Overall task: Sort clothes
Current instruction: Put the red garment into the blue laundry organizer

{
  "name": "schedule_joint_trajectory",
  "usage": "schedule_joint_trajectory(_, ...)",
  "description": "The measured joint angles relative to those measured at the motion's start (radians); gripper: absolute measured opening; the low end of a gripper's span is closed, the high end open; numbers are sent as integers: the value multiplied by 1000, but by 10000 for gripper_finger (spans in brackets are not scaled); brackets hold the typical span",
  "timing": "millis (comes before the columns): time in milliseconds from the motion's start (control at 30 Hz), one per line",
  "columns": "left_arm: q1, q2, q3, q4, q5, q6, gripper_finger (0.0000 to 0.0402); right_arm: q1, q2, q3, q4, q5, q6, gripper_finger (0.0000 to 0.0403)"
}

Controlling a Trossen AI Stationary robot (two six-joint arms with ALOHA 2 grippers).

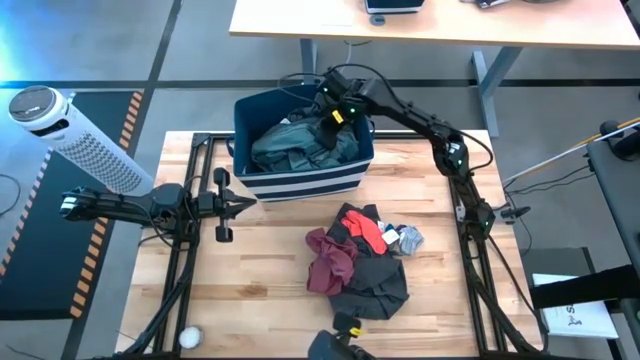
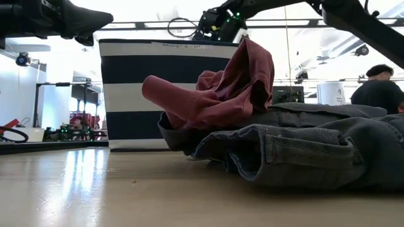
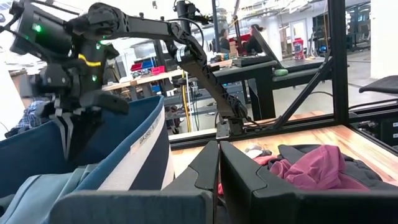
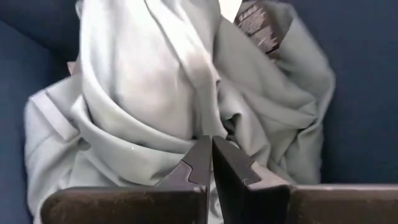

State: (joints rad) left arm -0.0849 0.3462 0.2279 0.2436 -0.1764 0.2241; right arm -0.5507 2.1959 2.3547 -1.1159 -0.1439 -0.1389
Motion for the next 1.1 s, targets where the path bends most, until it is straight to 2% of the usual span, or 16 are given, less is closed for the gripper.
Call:
schedule_joint_trajectory(767,0,0,0,-1,0,0,0,3,-24,0,-1,15,-3,0)
schedule_joint_trajectory(1100,0,0,0,-2,0,2,0,10,-122,1,13,16,-30,0)
